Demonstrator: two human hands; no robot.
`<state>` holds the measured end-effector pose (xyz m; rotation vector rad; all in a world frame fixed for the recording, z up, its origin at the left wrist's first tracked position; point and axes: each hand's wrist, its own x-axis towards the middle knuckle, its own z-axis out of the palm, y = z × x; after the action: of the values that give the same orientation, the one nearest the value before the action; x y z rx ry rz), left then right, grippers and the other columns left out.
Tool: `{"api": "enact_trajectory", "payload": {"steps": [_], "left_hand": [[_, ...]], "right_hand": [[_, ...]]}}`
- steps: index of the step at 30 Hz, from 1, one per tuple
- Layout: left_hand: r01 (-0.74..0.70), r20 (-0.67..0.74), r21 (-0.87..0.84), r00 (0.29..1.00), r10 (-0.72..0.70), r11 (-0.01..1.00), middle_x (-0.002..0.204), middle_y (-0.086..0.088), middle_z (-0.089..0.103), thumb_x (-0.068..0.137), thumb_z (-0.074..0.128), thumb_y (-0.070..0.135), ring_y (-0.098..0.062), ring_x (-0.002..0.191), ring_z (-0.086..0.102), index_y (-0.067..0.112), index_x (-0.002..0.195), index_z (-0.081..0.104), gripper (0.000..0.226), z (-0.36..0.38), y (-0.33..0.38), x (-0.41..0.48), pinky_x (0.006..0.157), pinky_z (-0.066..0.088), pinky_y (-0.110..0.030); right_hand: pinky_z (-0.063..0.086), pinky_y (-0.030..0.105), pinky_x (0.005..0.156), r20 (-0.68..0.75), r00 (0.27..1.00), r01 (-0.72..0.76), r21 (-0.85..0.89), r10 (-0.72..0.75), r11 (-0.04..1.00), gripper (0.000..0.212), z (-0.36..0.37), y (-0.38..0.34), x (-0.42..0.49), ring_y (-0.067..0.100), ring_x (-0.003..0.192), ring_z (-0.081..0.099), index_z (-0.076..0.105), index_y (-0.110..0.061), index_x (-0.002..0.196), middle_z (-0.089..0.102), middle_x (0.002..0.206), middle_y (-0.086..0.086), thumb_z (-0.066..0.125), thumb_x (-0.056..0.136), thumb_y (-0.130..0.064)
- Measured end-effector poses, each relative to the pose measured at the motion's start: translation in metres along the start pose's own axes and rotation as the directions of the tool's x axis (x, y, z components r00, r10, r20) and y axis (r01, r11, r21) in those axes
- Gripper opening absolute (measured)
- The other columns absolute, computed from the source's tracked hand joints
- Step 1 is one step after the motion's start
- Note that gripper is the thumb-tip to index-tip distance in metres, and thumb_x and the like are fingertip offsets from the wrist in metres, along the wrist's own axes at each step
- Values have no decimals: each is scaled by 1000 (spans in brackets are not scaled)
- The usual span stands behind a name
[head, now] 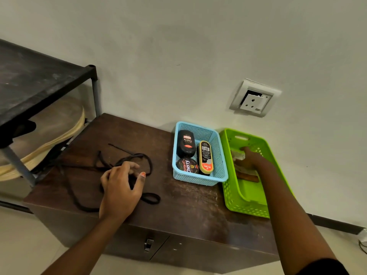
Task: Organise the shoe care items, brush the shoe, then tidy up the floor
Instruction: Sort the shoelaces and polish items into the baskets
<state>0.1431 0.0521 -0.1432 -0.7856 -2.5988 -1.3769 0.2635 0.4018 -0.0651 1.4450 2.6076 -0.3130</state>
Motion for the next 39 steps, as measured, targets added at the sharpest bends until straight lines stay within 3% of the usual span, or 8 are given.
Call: {"api": "enact_trajectory", "payload": {"steps": [2, 9, 12, 14, 20, 30, 34, 39], "left_hand": [[3, 6, -1, 1000, -3, 1000, 86, 8, 56, 85, 66, 20, -19, 94, 56, 18, 95, 57, 14, 0, -1, 0, 100, 23, -34], [29, 32, -18, 999, -28, 999, 89, 7, 57, 87, 62, 26, -24, 102, 53, 21, 98, 55, 15, 3, -5, 1, 97, 18, -25], [22, 31, -16, 999, -21, 1000, 90, 7, 58, 87, 62, 26, -23, 102, 54, 21, 99, 55, 15, 4, -6, 1, 97, 18, -25], [29, 34, -20, 999, -28, 999, 90, 7, 58, 87, 62, 26, -24, 104, 54, 22, 99, 55, 15, 3, -6, 1, 97, 18, -25], [30, 38, -15, 999, -29, 999, 85, 10, 55, 87, 62, 27, -23, 103, 53, 23, 99, 54, 15, 3, -7, 1, 97, 18, -25], [-3, 17, -1, 1000, 3, 1000, 89, 12, 54, 86, 65, 22, -19, 100, 54, 18, 97, 56, 14, 0, -1, 1, 99, 20, -29], [2, 10, -2, 1000, -2, 1000, 86, 13, 52, 86, 64, 23, -18, 100, 54, 19, 97, 56, 14, -1, -1, 0, 98, 19, -27], [3, -5, -22, 1000, -3, 1000, 83, 14, 51, 86, 64, 23, -14, 97, 52, 19, 97, 56, 14, -1, 0, 0, 101, 22, -30]], "right_hand": [[40, 18, 48, 76, 997, 12, 42, -15, 999, 56, 9, -4, 2, 28, 108, 58, 31, -16, 141, 50, 132, 18, 57, 92, -21], [44, 22, 75, 98, 964, 258, -125, -247, 958, 44, 11, 23, 4, 23, 96, 56, 40, -16, 133, 52, 121, 9, 57, 92, -16], [52, 20, 53, 109, 949, 304, -56, -296, 951, 38, 17, 24, 0, 20, 78, 58, 46, -9, 131, 55, 109, 12, 52, 96, -22], [56, 26, 53, 53, 974, 214, 88, -219, 973, 43, 31, 34, 2, 23, 83, 61, 47, -8, 133, 56, 117, 13, 53, 95, -26], [44, 33, 89, 96, 947, 322, -277, -308, 905, 82, 20, 42, 5, 35, 118, 51, 28, -18, 144, 36, 142, 15, 73, 76, -12], [46, 43, 92, -27, 953, 256, -461, -302, 850, 72, 19, 40, -8, 33, 130, 35, 31, -31, 142, 30, 150, 3, 69, 81, -32], [49, 37, 74, -218, 830, 418, -364, -512, 832, 35, 21, 37, -14, 28, 108, 49, 61, -24, 108, 60, 113, 2, 74, 77, -29], [50, 37, 64, -82, 902, 382, -304, -424, 872, 14, 29, 40, -3, 32, 77, 62, 60, -19, 86, 61, 93, 16, 68, 76, -12]]}}
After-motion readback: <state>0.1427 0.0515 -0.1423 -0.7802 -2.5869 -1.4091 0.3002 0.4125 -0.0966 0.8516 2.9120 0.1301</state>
